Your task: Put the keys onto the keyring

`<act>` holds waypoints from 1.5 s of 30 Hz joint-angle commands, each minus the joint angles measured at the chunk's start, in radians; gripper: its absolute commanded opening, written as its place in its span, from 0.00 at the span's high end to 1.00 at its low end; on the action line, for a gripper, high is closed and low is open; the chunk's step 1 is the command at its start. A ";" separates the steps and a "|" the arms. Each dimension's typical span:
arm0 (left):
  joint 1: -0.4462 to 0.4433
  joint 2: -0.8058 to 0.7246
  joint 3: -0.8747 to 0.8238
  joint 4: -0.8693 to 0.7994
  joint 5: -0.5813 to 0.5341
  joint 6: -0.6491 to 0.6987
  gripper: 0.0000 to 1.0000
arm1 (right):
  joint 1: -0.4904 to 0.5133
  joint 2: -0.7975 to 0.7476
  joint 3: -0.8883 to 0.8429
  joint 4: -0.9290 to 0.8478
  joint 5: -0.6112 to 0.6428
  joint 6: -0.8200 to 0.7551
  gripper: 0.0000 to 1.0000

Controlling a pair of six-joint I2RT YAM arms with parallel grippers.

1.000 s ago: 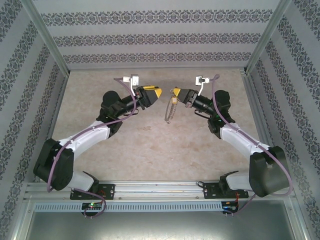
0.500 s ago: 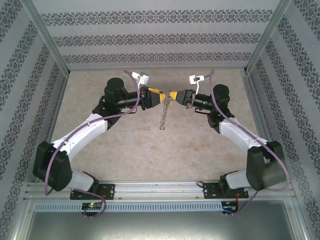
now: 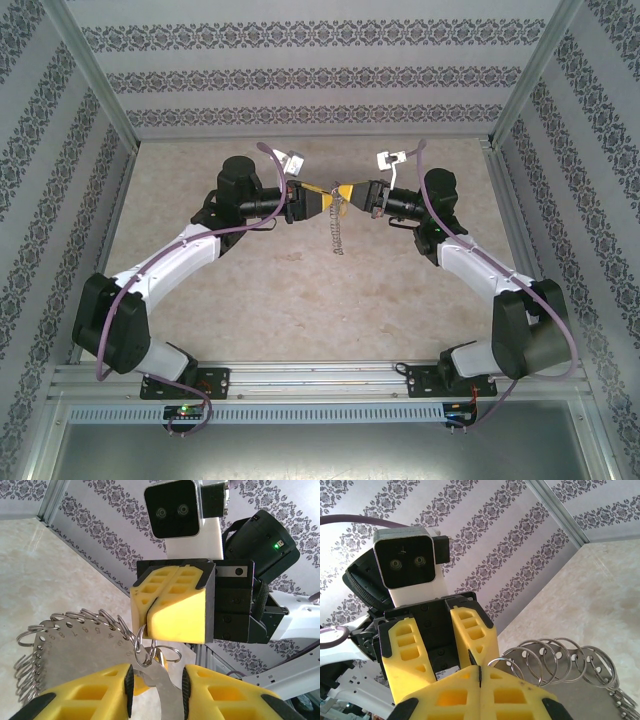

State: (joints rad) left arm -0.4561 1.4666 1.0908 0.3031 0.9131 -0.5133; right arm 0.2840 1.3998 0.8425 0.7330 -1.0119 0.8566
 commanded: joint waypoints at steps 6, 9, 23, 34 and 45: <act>0.006 0.024 0.019 0.110 0.035 -0.063 0.63 | 0.023 0.013 0.041 0.042 -0.019 -0.028 1.00; 0.007 0.032 0.011 0.148 0.044 -0.090 0.65 | 0.028 0.017 0.045 0.042 -0.019 -0.030 1.00; 0.006 0.040 -0.011 0.215 0.065 -0.128 0.83 | 0.033 0.028 0.050 0.038 -0.007 -0.031 1.00; 0.006 0.032 -0.039 0.265 0.032 -0.145 1.00 | -0.020 -0.016 0.021 0.040 0.011 -0.007 0.60; 0.007 0.019 -0.067 0.367 0.013 -0.205 1.00 | -0.067 -0.159 -0.145 0.030 0.087 -0.072 0.46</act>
State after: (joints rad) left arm -0.4496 1.5108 1.0271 0.5560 0.9302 -0.6865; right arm 0.2020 1.2640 0.7345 0.7368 -0.9546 0.8394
